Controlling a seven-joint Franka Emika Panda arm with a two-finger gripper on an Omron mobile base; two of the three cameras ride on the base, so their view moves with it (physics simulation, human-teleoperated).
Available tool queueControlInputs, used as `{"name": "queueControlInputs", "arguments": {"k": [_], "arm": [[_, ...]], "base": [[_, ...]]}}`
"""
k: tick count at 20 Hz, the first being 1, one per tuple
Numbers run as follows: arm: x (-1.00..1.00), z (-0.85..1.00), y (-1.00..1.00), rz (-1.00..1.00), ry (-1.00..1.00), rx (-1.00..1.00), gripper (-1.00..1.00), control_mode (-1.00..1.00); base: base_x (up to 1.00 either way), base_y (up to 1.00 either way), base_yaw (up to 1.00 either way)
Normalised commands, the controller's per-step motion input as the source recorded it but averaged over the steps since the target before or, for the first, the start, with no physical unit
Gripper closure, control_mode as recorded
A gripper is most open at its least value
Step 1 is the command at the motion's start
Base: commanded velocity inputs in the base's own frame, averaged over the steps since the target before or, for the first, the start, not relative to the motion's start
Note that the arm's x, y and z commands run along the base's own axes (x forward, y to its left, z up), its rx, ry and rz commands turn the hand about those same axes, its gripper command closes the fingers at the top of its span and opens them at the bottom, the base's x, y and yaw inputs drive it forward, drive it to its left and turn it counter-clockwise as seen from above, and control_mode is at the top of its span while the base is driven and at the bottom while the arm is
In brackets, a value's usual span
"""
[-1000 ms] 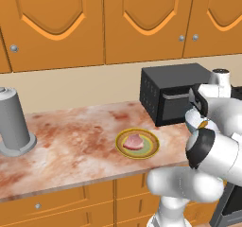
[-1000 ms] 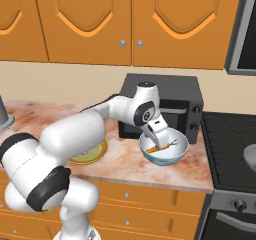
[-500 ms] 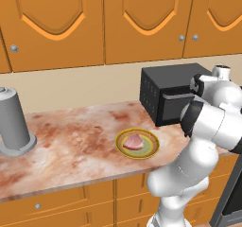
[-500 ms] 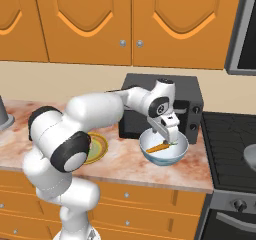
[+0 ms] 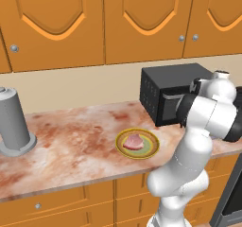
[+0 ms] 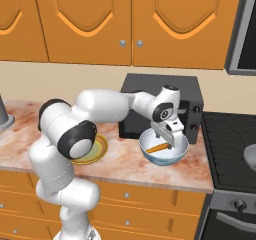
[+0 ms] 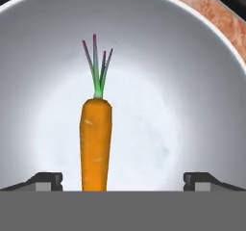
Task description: Place the steak on the plate and place the carrot on the same plate.
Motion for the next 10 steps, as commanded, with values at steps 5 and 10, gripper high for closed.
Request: {"name": "queueControlInputs", "arguments": {"k": [5, 10], "arm": [[0.12, -0.37, -0.04, 0.0, 0.0, 0.01, -1.0, -1.0], [0.21, -0.15, -0.03, 0.0, 0.0, 0.01, -1.0, -1.0]], "base": [[0.0, 0.0, 0.0], [0.0, 0.0, 0.0]]}}
